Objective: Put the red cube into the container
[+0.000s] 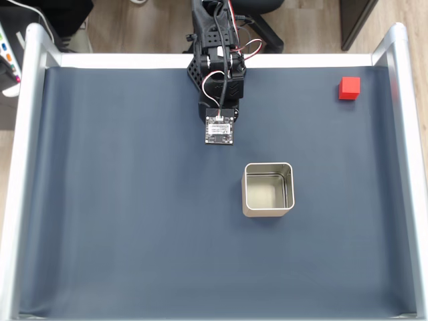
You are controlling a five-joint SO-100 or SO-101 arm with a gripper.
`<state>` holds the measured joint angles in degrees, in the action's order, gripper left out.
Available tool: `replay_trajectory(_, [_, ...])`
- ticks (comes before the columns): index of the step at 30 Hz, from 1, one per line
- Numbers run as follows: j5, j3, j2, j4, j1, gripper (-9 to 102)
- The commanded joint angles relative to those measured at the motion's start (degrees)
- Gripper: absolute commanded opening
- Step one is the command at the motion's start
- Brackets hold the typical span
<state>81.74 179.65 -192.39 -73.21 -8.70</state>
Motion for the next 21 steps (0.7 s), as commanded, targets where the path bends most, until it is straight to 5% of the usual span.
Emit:
replay_trajectory(1, [0.7,-0.4,0.3,-0.4,0.2,1])
replay_trajectory(21, [5.2,-0.4,0.2,-0.8,1.1,0])
